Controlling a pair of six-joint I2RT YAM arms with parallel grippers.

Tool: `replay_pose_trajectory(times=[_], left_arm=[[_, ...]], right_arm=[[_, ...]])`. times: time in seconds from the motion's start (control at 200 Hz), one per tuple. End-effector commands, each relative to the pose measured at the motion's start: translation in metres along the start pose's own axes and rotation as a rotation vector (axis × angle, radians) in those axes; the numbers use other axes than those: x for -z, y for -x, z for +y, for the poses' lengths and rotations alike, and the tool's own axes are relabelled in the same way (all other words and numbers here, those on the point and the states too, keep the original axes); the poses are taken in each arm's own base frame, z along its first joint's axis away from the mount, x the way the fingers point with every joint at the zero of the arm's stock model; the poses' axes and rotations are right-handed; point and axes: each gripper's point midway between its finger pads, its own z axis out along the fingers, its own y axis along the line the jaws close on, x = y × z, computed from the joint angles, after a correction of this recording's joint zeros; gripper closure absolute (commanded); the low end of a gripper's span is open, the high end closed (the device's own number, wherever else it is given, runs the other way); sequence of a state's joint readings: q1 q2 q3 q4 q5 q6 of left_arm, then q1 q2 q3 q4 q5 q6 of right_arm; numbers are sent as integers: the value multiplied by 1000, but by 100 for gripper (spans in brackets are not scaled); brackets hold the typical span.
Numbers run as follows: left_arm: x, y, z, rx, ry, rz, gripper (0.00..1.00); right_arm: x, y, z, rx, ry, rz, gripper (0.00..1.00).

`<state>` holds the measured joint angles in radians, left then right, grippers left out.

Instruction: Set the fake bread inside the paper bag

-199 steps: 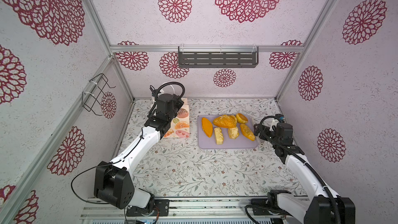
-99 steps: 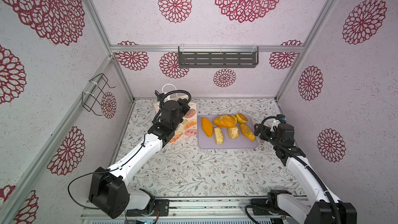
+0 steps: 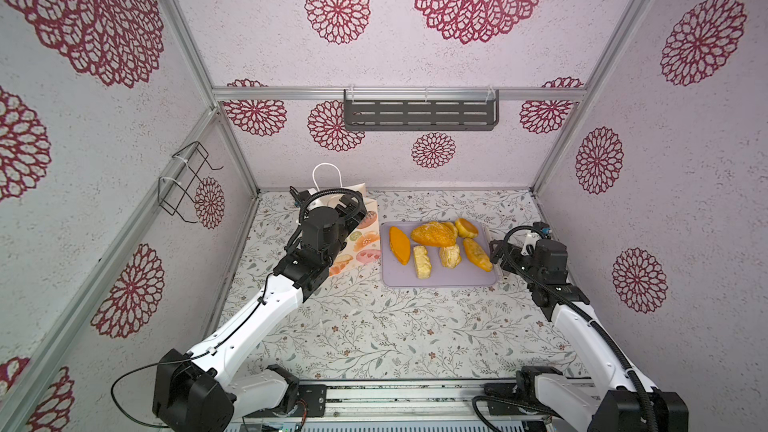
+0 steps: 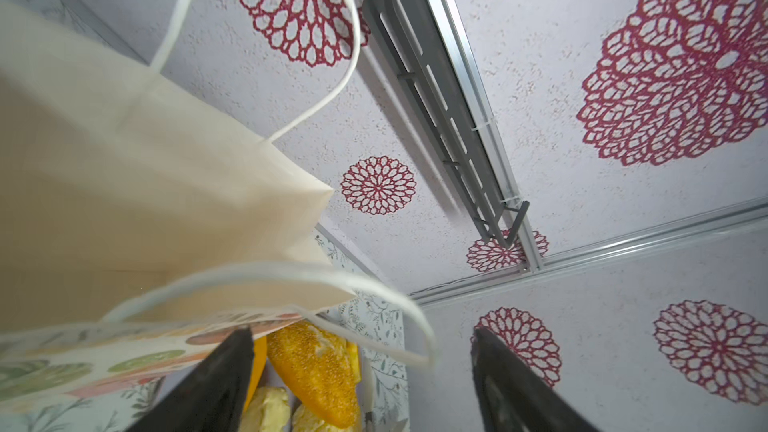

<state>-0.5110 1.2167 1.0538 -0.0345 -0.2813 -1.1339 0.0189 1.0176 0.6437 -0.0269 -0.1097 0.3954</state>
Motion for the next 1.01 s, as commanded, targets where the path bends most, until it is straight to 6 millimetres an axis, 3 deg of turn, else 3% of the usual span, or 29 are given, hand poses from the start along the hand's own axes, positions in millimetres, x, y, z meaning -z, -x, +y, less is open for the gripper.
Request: replay_pose_trajectory(times=[0.0, 0.12, 0.27, 0.515, 0.651, 0.786, 0.911, 1.001], left_arm=[[23, 17, -16, -37, 18, -3, 3], [45, 28, -21, -31, 51, 4, 3], [80, 48, -6, -40, 173, -24, 3], [153, 120, 17, -179, 421, -198, 3], [172, 154, 23, -215, 478, -227, 3], [158, 165, 30, -189, 504, -101, 3], [120, 146, 53, -79, 507, 144, 3], [96, 135, 69, -51, 506, 227, 3]], right_arm=[[2, 6, 6, -13, 24, -25, 1], [2, 5, 7, -11, 26, -21, 1], [4, 6, 6, -7, 23, -24, 1], [5, 8, 7, -5, 25, -28, 1], [5, 8, 8, -5, 27, -25, 1], [5, 9, 9, -3, 27, -24, 1], [5, 9, 8, 1, 22, -22, 1], [5, 9, 7, 5, 18, -21, 1]])
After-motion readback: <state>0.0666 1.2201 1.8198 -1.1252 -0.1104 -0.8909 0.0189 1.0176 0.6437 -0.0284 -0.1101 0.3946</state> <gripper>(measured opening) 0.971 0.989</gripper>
